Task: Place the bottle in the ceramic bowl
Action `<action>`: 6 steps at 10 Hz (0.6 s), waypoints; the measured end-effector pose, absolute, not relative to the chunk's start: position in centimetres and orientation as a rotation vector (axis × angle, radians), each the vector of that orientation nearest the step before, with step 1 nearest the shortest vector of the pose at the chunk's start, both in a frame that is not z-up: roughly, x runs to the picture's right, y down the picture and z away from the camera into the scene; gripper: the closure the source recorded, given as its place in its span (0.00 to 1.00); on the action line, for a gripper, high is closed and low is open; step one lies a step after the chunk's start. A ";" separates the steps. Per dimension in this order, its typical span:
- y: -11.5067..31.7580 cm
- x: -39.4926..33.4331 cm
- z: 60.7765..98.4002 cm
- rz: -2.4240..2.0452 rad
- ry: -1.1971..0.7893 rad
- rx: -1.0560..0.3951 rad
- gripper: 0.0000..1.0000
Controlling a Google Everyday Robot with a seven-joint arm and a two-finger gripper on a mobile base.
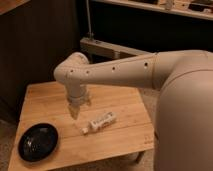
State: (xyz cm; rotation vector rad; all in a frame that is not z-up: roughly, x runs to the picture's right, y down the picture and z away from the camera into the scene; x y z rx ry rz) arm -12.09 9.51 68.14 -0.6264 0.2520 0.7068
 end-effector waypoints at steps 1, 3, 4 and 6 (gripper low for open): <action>9.6 -12.3 68.2 0.717 0.281 -0.589 0.35; 9.5 -12.3 68.3 0.735 0.318 -0.535 0.35; 9.5 -12.4 68.3 0.734 0.318 -0.533 0.35; 9.5 -12.3 68.3 0.736 0.319 -0.532 0.35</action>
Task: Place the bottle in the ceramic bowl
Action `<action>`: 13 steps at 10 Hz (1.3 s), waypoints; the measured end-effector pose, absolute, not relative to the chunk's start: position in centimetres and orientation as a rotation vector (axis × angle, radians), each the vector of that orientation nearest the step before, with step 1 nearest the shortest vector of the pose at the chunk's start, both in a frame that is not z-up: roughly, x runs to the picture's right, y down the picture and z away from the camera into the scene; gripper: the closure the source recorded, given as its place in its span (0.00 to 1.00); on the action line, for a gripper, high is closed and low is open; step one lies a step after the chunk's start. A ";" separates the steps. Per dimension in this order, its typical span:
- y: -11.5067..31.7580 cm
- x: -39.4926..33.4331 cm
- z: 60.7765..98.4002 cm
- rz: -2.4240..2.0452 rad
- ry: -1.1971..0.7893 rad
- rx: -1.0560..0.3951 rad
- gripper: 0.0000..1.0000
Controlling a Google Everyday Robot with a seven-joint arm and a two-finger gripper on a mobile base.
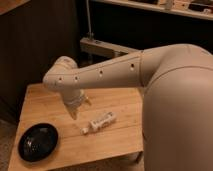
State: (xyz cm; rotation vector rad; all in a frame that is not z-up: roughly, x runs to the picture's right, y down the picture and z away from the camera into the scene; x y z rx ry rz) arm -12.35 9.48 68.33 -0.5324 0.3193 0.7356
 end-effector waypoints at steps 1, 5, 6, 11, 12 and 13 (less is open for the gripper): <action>9.5 -12.4 68.4 0.738 0.315 -0.537 0.35; 8.4 -12.8 71.6 0.514 0.180 -0.484 0.35; 7.5 -11.5 72.5 0.400 0.115 -0.469 0.35; 6.6 -5.9 73.7 -0.045 -0.180 -0.498 0.35; 6.6 -5.6 73.8 -0.078 -0.191 -0.521 0.35; 6.5 -5.0 74.0 -0.114 -0.203 -0.549 0.35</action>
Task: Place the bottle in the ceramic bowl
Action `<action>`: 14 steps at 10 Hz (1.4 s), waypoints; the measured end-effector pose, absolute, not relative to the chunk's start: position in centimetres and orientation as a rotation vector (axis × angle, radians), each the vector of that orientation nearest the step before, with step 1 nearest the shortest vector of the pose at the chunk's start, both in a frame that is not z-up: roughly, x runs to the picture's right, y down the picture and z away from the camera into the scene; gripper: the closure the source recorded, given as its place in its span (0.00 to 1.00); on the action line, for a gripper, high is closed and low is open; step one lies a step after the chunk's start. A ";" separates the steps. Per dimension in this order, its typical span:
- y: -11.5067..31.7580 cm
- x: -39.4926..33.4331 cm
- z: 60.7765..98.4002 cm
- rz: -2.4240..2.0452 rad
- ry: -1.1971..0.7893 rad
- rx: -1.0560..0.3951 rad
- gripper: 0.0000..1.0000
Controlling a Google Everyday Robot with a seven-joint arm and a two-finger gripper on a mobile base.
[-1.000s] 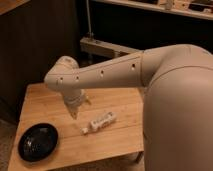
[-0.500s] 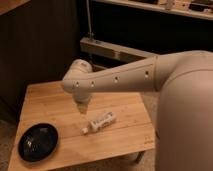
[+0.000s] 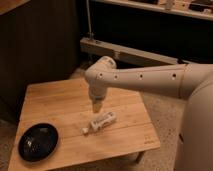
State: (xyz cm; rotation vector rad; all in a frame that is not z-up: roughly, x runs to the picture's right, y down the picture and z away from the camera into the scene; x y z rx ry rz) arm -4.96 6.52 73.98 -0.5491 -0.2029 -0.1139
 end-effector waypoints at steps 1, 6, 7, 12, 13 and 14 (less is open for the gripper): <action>6.5 -4.6 74.0 -0.125 -0.208 -0.559 0.35; 6.6 -4.8 74.1 -0.141 -0.223 -0.562 0.35; 7.5 -4.5 74.3 -0.136 -0.267 -0.568 0.35; 13.2 -4.3 76.3 -0.166 -0.363 -0.610 0.35; 14.3 -4.6 76.6 -0.181 -0.373 -0.610 0.35; 15.0 -4.6 76.8 -0.189 -0.372 -0.607 0.35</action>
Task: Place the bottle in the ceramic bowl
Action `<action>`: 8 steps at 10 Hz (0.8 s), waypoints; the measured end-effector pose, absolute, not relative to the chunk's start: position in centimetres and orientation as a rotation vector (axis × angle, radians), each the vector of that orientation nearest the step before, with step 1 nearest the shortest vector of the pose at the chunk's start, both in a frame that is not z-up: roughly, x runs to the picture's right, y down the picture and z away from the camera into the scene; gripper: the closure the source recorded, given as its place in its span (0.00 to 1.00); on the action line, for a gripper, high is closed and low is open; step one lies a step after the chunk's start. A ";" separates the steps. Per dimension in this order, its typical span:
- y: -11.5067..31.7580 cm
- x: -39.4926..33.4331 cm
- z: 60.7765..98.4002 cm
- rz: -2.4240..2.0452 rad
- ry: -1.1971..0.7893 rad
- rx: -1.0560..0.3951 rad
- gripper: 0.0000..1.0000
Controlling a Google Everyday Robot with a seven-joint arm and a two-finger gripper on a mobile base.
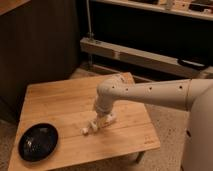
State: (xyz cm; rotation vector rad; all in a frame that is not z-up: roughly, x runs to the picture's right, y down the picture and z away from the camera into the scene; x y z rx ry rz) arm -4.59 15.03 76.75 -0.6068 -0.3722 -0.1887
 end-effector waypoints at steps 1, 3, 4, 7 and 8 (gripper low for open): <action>15.5 -4.7 76.8 -0.196 -0.372 -0.604 0.35; 16.7 -5.0 77.3 -0.211 -0.369 -0.602 0.35; 17.2 -4.9 77.7 -0.214 -0.367 -0.604 0.35; 18.1 -5.3 79.1 -0.237 -0.364 -0.613 0.35; 18.5 -5.2 79.7 -0.243 -0.362 -0.621 0.35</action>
